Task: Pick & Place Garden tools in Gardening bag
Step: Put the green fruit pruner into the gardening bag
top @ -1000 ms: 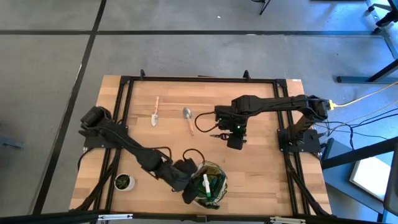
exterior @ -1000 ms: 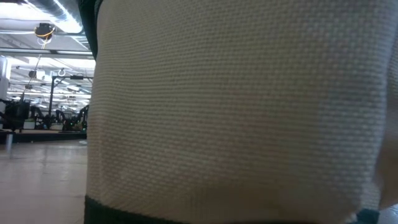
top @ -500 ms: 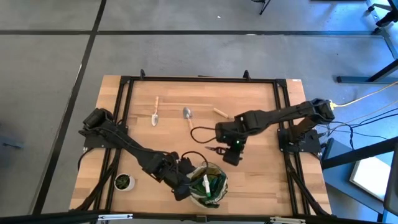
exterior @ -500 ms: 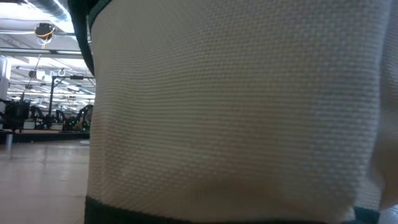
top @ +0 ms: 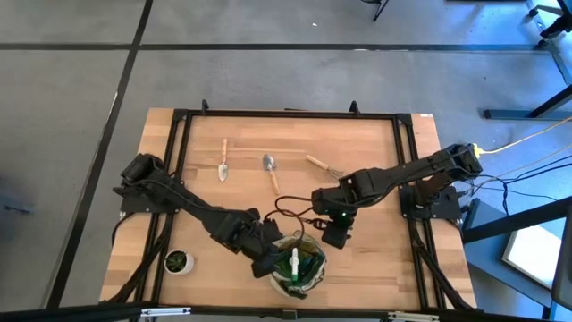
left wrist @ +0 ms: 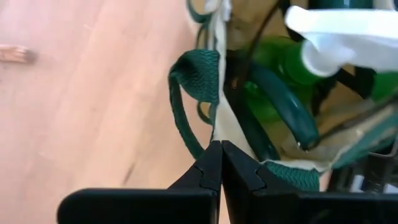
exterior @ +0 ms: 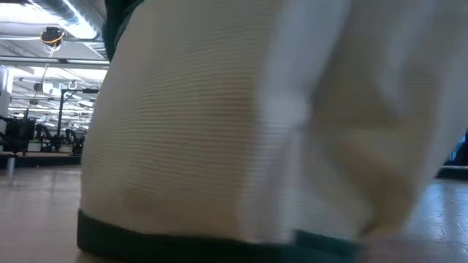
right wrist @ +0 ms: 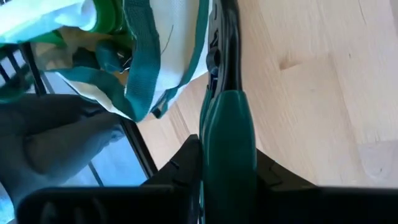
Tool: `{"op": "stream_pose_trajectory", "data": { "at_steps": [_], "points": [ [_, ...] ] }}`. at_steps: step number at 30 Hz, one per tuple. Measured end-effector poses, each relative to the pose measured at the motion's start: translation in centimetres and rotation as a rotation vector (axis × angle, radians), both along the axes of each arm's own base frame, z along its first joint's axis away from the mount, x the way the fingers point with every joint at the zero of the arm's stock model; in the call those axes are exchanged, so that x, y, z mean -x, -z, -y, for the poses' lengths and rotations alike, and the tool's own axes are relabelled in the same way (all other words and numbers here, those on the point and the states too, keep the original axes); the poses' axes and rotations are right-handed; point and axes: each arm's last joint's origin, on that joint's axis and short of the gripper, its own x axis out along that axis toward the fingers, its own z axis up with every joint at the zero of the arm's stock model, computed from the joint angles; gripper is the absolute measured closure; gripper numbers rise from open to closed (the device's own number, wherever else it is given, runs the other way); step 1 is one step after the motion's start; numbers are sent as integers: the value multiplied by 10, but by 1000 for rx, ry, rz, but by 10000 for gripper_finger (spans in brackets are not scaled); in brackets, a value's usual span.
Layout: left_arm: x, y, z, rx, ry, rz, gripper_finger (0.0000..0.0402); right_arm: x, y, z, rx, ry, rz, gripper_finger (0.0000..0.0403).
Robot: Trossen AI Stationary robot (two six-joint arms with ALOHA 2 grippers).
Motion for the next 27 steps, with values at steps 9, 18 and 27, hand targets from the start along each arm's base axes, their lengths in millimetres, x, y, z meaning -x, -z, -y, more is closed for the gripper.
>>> {"op": "stream_pose_trajectory", "data": {
  "at_steps": [9, 18, 27],
  "points": [
    [-7, 2, -27, -72, 24, -60, 400, 2, 0, -7, 15, 22, -9, 338],
    [-19, 3, -63, -136, 58, -95, 401, 4, 0, -15, 29, 24, -11, 338],
    [-28, 3, -99, -166, 67, -114, 401, 6, 1, -20, 34, 18, -14, 338]
  ]
}}
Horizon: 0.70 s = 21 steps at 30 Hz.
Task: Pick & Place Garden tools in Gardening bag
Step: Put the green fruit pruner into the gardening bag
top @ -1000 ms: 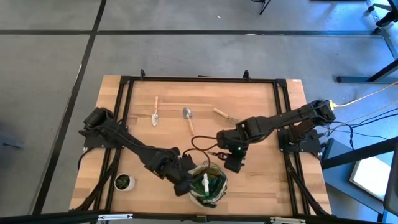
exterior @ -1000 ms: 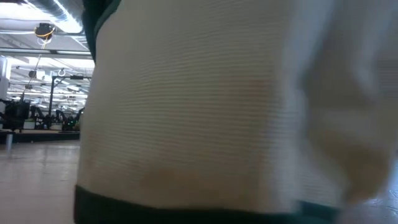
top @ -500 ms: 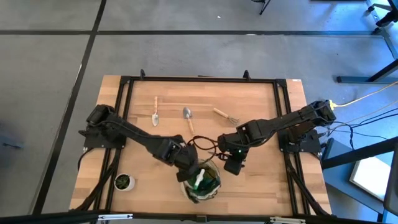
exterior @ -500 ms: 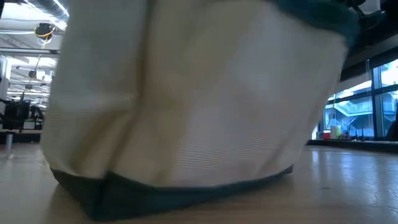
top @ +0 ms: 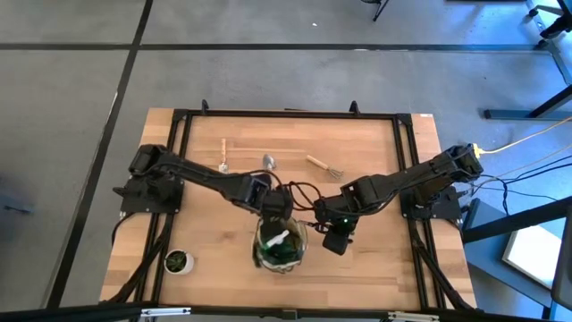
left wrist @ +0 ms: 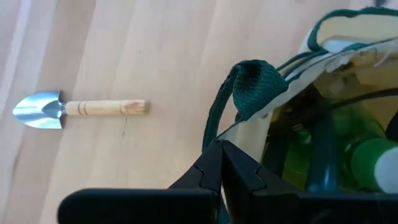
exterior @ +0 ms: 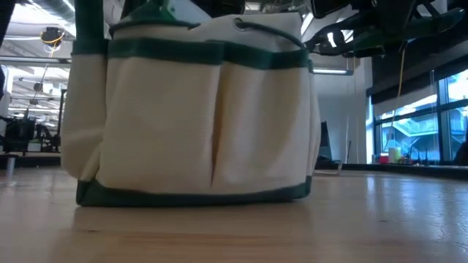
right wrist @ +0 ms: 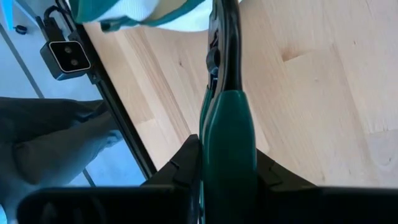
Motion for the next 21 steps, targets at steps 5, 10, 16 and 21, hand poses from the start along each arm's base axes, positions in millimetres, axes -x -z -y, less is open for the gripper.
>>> {"op": "stream_pose_trajectory", "data": {
  "at_steps": [5, 10, 16, 21],
  "points": [
    [3, -3, -2, -8, -7, -3, 401, 1, 0, 0, 2, 0, -7, 338],
    [15, -23, 1, -69, -76, 76, 399, 5, 1, 1, 22, -21, -47, 338],
    [28, -47, -1, -75, -149, 178, 400, 9, -1, 5, 43, -50, -87, 338],
    [36, -62, 5, -56, -185, 274, 401, 4, -19, 8, 34, -61, -35, 338]
  ]
}}
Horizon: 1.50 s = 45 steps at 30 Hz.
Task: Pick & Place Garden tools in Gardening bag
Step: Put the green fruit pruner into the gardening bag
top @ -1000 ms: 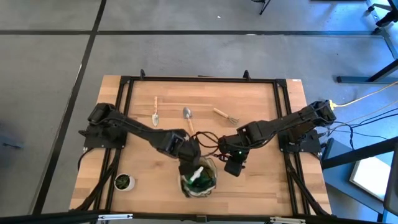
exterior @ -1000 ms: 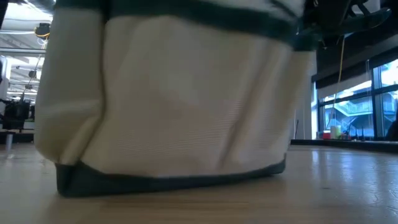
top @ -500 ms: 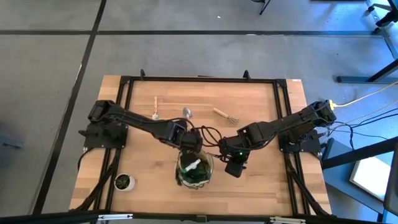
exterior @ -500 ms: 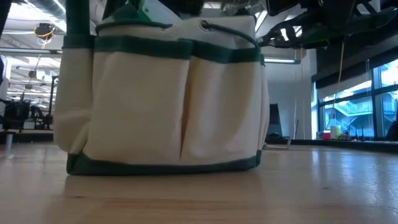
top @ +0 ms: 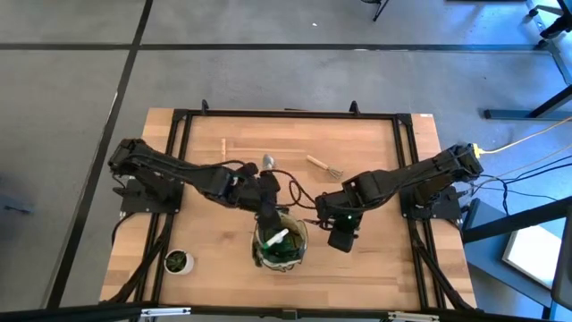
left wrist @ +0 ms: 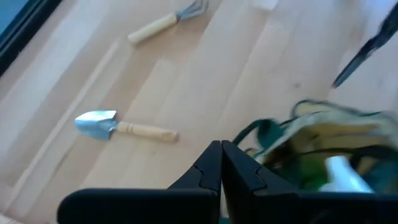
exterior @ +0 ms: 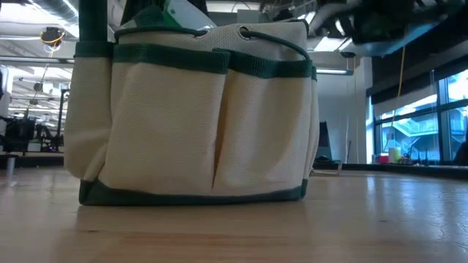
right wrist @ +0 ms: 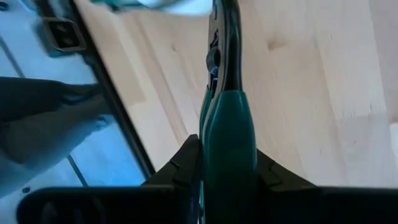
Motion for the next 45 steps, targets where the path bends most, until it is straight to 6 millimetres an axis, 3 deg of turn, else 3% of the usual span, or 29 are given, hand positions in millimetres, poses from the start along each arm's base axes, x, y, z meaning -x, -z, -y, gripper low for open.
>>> {"op": "stream_pose_trajectory", "data": {
  "at_steps": [7, 15, 20, 27, 36, 45],
  "points": [
    [11, -20, 19, 12, -73, 179, 401, -10, -41, 7, -19, 7, 143, 338],
    [34, -30, 56, -131, -139, 341, 401, -18, -88, 20, -81, 33, 312, 338],
    [39, -27, 78, -207, -157, 414, 400, -24, -99, 38, -215, 14, 360, 338],
    [25, -24, 87, -155, -170, 489, 401, -29, -102, 74, -326, 26, 382, 338],
    [16, -40, 88, -247, -112, 551, 401, -29, -105, 133, -432, 84, 448, 338],
    [-1, -70, 46, -559, 1, 379, 400, -23, -111, 182, -544, 171, 530, 338]
  ]
}}
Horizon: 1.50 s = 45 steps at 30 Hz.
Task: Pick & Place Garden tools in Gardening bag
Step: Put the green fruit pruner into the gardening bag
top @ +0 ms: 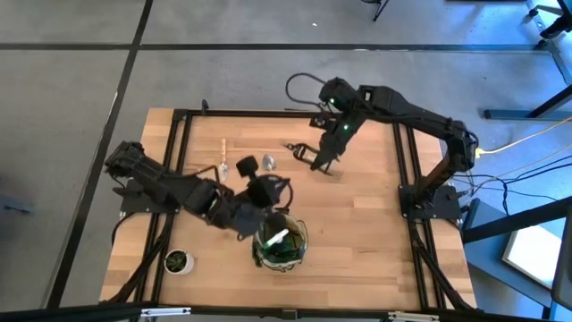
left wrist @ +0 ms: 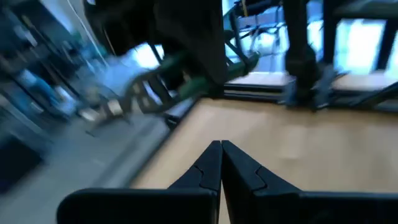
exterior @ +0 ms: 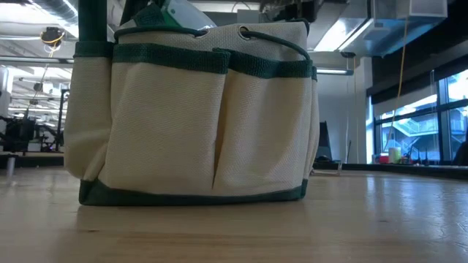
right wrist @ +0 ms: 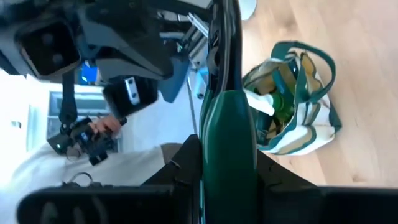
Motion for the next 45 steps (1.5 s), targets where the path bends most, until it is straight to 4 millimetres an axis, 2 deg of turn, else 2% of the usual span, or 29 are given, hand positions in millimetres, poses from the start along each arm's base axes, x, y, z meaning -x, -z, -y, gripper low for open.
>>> {"op": "stream_pose_trajectory", "data": {
  "at_steps": [5, 12, 17, 23, 27, 37, 42, 45],
  "points": [
    [-6, -15, -25, -250, -45, -153, 400, 4, -3, 20, -55, 39, 26, 338],
    [-14, -22, -53, -534, -38, -417, 387, 1, -14, 53, -229, 54, 126, 338],
    [-19, -25, -70, -564, -76, -442, 347, -1, -20, 75, -292, 100, 158, 338],
    [-23, -36, -71, -592, -88, -385, 289, 0, -14, 96, -336, 144, 134, 338],
    [-25, -40, -75, -663, -97, -430, 269, -4, -7, 100, -362, 137, 112, 338],
    [-28, -40, -103, -744, -116, -563, 265, -15, -1, 96, -375, 106, 103, 338],
    [-30, -37, -105, -751, -30, -568, 265, -17, -5, 97, -369, 103, 131, 338],
    [-34, -28, -106, -756, -12, -621, 265, -18, -7, 98, -372, 93, 142, 338]
  ]
}}
